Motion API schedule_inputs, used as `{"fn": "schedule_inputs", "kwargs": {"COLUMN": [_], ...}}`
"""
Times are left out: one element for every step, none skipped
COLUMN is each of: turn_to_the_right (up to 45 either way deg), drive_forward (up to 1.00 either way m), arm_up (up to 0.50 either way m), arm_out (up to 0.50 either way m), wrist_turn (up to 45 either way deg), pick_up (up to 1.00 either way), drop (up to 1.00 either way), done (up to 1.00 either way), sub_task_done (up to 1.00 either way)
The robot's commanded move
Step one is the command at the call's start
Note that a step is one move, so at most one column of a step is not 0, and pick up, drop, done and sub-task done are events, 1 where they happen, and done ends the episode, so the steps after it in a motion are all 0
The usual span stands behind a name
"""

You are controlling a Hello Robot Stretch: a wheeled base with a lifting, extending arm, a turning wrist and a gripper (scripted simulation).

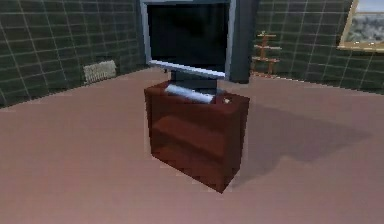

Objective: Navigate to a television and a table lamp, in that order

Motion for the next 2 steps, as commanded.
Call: {"fn": "schedule_inputs", "kwargs": {"turn_to_the_right": [33.0, 0.0], "drive_forward": [0.0, 0.6], "arm_up": [0.0, 0.0], "arm_out": [0.0, 0.0], "wrist_turn": [0.0, 0.0], "pick_up": [0.0, 0.0], "drop": [0.0, 0.0], "done": [0.0, 0.0], "sub_task_done": [0.0, 0.0]}}
